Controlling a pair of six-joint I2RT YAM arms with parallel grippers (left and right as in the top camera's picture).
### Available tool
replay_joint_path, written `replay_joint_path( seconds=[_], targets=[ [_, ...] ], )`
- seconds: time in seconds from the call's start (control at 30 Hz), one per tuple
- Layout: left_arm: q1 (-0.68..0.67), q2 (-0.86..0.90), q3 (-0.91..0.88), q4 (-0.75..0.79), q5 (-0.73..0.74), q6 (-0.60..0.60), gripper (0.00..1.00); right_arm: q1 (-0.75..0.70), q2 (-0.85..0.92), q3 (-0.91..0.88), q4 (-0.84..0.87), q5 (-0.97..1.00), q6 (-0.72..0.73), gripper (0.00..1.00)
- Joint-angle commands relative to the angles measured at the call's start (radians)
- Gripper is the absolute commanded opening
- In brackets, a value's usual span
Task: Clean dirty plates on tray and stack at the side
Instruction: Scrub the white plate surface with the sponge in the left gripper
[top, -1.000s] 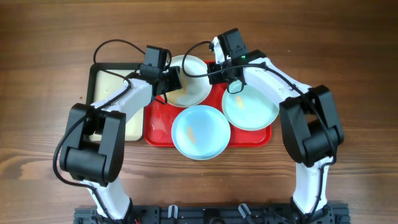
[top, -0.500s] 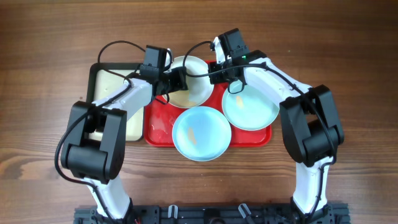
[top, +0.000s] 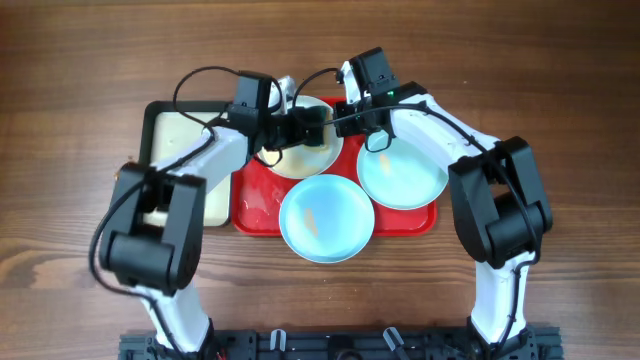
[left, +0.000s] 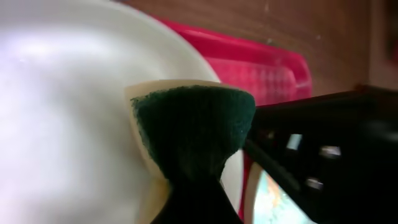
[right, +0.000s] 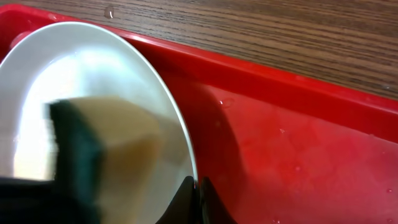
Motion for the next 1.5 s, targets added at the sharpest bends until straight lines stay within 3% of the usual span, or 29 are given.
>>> replay_joint_path(
  seconds=[0.0,0.33,0.97,1.47],
  targets=[
    [0.028,-0.149,0.032,-0.043,-0.068,-0.005,0.04,0.008,0.025,-0.003,0.004,-0.024,0.004,0.04],
    [0.032,-0.180,0.029,-0.302,-0.362,-0.005,0.04,0.008,0.025,-0.003,0.005,-0.024,0.005,0.04],
    [0.027,-0.018,0.018,-0.299,-0.395,-0.029,0.04,0.008,0.025,-0.003,0.005,-0.024,0.005,0.04],
    [-0.122,0.039,0.018,-0.207,-0.362,-0.115,0.04,0.008,0.025,-0.003,0.006,-0.024,0.005,0.04]
  ],
)
